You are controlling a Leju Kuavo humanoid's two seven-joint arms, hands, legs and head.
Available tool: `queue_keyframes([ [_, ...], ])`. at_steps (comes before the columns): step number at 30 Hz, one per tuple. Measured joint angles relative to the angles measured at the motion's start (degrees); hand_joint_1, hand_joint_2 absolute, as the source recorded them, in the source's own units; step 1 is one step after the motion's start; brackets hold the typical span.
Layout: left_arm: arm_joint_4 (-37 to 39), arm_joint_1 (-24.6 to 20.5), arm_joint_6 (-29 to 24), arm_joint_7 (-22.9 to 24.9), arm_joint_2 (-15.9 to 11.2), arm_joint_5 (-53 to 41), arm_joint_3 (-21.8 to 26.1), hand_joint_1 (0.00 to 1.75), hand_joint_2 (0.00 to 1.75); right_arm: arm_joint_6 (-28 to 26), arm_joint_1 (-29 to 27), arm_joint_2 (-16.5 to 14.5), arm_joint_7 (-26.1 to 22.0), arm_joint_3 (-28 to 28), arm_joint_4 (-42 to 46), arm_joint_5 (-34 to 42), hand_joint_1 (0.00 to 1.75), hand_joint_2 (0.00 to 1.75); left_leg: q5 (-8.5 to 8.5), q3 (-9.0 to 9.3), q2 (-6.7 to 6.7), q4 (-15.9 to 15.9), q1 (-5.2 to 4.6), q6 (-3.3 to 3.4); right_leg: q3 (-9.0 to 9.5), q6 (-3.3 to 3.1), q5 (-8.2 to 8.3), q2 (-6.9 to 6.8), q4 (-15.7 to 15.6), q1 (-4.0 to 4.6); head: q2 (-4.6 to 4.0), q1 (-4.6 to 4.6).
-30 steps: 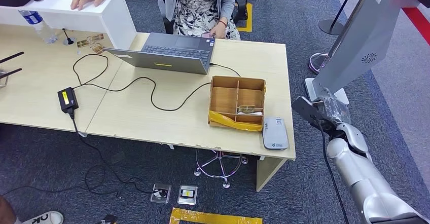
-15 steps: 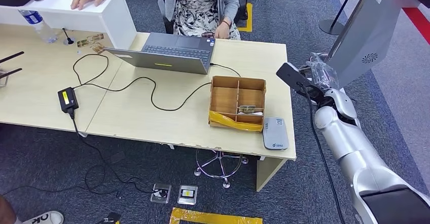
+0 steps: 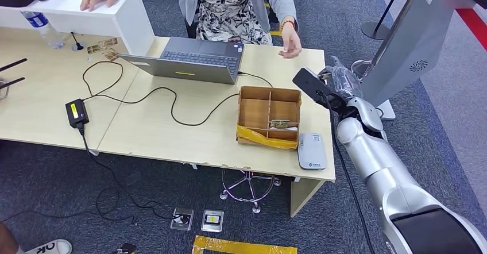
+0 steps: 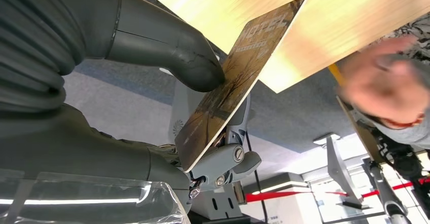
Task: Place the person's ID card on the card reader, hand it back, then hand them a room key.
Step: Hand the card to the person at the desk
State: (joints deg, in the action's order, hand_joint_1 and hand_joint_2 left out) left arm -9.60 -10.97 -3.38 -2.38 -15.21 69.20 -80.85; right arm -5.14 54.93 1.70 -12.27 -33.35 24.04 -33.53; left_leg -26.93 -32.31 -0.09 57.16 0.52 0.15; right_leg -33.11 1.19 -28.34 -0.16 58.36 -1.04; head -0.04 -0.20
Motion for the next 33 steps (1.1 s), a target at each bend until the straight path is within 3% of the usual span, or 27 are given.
queue_keyframes([
  [23, 0.0, -0.1, -0.2, 0.0, -0.2, 1.4, 0.0, 0.00, 0.00, -0.3, 0.5, -1.8, 0.0, 0.0, -0.1, -1.9, 1.75, 1.75, 0.00, 0.00, -0.01, 0.0, 0.00, 0.00, -0.01, 0.00, 0.00, -0.03, 0.0, 0.00, 0.00, 0.00],
  [25, 0.0, -0.1, -0.2, 0.0, -0.2, 1.4, 0.0, 0.00, 0.00, -0.4, 0.5, -1.9, -0.1, 0.0, -0.2, -1.9, 0.87, 1.75, 0.00, -0.01, -0.01, 0.0, 0.00, 0.00, -0.01, 0.00, -0.01, -0.03, 0.0, 0.00, 0.00, 0.00],
  [27, 0.0, -0.1, -0.2, 0.0, -0.1, 1.4, 0.0, 0.00, 0.00, -0.5, 0.5, -2.0, 0.0, 0.0, -0.2, -2.0, 0.00, 0.87, -0.01, -0.01, -0.01, 0.0, 0.00, 0.00, -0.02, -0.01, -0.01, -0.03, 0.0, 0.00, 0.00, 0.00],
  [29, 0.0, -0.1, -0.2, 0.0, -0.1, 1.4, 0.0, 0.00, 0.00, -0.9, 0.6, -2.1, 0.0, 0.0, -0.4, -2.1, 0.00, 0.00, -0.01, -0.02, -0.01, 0.0, 0.00, -0.01, -0.03, -0.01, -0.02, -0.02, 0.0, 0.00, 0.00, 0.00],
  [33, 0.0, -0.1, -0.2, 0.0, 0.0, 1.4, 0.0, 0.00, 0.00, -0.5, 0.6, -2.1, -0.4, 0.0, -0.7, -1.9, 0.00, 0.00, -0.01, -0.01, -0.01, 0.0, 0.00, -0.01, -0.03, -0.02, -0.02, -0.01, 0.0, 0.00, 0.00, 0.01],
])
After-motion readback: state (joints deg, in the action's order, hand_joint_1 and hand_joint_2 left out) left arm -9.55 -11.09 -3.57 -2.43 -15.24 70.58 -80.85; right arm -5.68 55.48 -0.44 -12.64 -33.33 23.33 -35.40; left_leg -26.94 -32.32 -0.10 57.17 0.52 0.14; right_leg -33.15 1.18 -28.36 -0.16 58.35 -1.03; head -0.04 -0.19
